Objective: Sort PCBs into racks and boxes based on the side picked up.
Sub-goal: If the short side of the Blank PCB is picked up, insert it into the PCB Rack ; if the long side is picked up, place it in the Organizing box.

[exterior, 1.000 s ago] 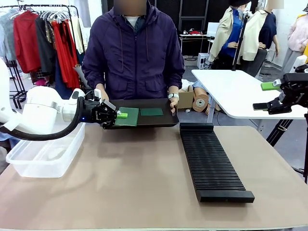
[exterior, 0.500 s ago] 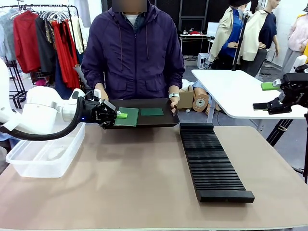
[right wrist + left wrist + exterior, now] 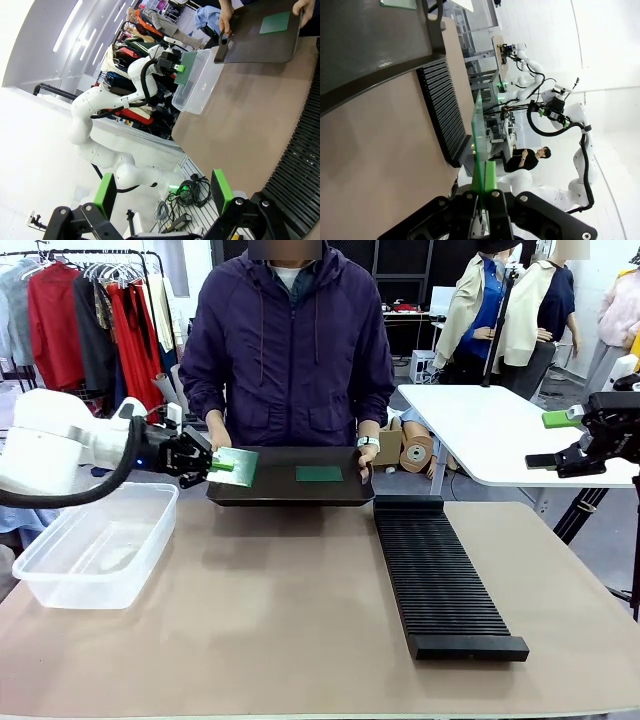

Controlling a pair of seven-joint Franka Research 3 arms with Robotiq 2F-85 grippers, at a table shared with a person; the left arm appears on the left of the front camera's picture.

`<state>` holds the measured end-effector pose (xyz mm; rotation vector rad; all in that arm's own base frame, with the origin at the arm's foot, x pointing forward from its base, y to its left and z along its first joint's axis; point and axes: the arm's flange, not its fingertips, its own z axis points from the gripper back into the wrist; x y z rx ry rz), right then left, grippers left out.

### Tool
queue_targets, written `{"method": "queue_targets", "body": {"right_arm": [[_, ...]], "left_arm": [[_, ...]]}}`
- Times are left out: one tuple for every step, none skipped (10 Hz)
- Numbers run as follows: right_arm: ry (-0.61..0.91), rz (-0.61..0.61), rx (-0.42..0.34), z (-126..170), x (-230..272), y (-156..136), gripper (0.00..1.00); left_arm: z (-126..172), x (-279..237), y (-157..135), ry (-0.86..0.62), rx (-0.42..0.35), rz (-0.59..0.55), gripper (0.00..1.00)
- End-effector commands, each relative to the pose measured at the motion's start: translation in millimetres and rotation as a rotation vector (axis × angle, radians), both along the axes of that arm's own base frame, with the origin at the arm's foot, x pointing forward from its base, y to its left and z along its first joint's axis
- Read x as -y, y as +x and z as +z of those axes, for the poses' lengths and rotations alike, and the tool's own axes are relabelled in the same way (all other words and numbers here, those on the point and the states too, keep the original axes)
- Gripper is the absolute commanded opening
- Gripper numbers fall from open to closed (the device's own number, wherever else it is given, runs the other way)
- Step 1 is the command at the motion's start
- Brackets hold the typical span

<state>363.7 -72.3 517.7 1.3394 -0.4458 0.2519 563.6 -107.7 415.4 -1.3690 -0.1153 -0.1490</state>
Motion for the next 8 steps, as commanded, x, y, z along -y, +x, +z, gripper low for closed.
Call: {"method": "queue_targets", "body": {"right_arm": [[0.002, 0.004, 0.011, 1.9, 0.4, -0.6, 1.0], [0.002, 0.004, 0.011, 1.9, 0.4, -0.6, 1.0], [0.002, 0.004, 0.011, 1.9, 0.4, -0.6, 1.0], [0.002, 0.004, 0.011, 1.9, 0.4, -0.6, 1.0], [0.002, 0.004, 0.011, 1.9, 0.4, -0.6, 1.0], [0.002, 0.004, 0.011, 1.9, 0.4, -0.6, 1.0], [0.002, 0.004, 0.011, 1.9, 0.4, -0.6, 1.0], [0.002, 0.004, 0.011, 1.9, 0.4, -0.6, 1.0]], "left_arm": [[13.9, -11.1, 1.1, 0.055, -0.026, -0.02, 0.0], [21.7, -21.0, 3.6, 0.089, -0.036, -0.031, 0.0], [30.0, -30.4, 4.2, 0.128, -0.038, -0.049, 0.0], [38.4, -40.4, 6.4, 0.178, -0.035, -0.065, 0.0], [45.0, -48.8, 6.5, 0.247, -0.027, -0.066, 0.0], [50.8, -57.6, 4.5, 0.335, -0.016, -0.075, 0.0], [55.4, -65.3, 1.8, 0.381, -0.014, -0.089, 0.0], [58.7, -73.6, -1.7, 0.434, -0.003, -0.109, 0.0]]}}
